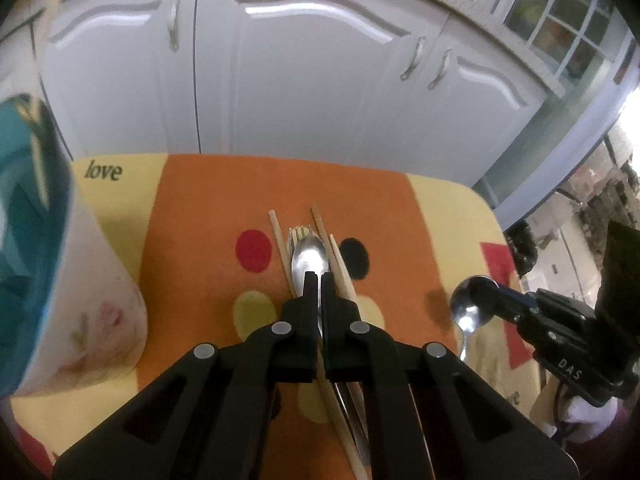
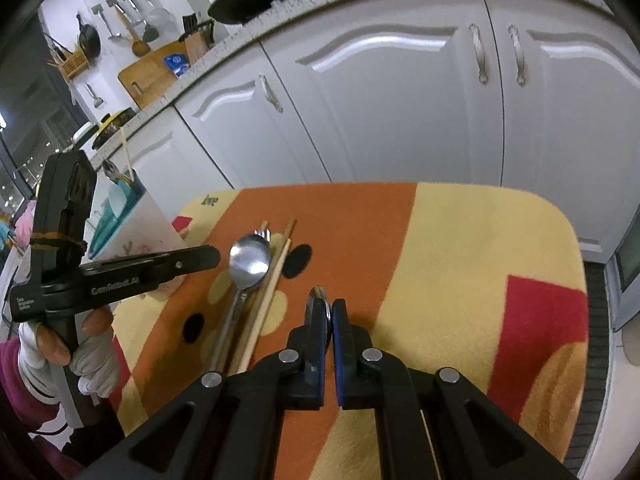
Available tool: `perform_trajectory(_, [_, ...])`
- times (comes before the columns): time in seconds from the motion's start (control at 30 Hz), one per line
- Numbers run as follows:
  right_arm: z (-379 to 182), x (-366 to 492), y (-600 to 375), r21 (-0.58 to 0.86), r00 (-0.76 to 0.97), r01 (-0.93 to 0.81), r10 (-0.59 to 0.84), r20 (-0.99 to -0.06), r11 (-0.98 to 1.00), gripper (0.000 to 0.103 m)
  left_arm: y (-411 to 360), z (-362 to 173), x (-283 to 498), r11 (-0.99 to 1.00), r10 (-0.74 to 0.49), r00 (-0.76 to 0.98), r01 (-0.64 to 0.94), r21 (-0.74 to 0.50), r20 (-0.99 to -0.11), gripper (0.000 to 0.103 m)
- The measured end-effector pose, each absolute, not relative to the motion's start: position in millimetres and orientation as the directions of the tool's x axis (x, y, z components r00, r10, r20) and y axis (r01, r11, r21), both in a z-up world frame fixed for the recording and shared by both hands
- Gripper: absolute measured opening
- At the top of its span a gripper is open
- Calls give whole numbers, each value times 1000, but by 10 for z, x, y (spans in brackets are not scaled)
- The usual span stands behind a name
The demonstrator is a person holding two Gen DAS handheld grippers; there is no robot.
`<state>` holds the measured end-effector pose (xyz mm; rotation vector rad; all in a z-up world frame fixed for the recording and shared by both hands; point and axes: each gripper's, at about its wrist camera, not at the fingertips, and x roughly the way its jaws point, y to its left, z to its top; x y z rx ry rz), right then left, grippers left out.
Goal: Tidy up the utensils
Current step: 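Close the left gripper on a fork and spoon while the right gripper holds its spoon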
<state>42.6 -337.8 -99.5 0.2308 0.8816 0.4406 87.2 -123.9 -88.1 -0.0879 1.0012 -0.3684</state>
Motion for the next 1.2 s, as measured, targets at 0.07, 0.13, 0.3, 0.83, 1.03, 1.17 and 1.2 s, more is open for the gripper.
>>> perform_trajectory(0.07, [-931, 379, -3349, 358, 562, -286, 458, -689, 889, 3, -1235, -842, 845, 935, -341, 491, 269, -232, -802, 0])
perform_trajectory(0.13, [-895, 345, -3322, 345, 565, -287, 449, -692, 893, 3, -1220, -841, 857, 940, -328, 496, 255, -226, -804, 0])
perform_trajectory(0.3, [-872, 286, -3334, 345, 571, -273, 440, -693, 898, 3, -1221, -948, 954, 952, -299, 485, 210, -223, -822, 6])
perform_trajectory(0.83, [-1083, 349, -3477, 386, 547, -237, 451, -706, 892, 3, -1446, -1236, 1209, 956, -261, 457, 244, -163, -850, 4])
perform_trajectory(1.03, [-1002, 315, -3441, 375, 562, -246, 447, -696, 894, 3, -1382, -1070, 1079, 942, -307, 459, 270, -198, -834, 0])
perform_trajectory(1.17, [-856, 273, -3407, 349, 589, -256, 432, -684, 902, 3, -1286, -883, 927, 935, -337, 476, 269, -230, -813, 0])
perform_trajectory(1.2, [-821, 265, -3397, 341, 595, -256, 426, -681, 904, 3, -1262, -823, 873, 933, -344, 484, 271, -235, -805, 0])
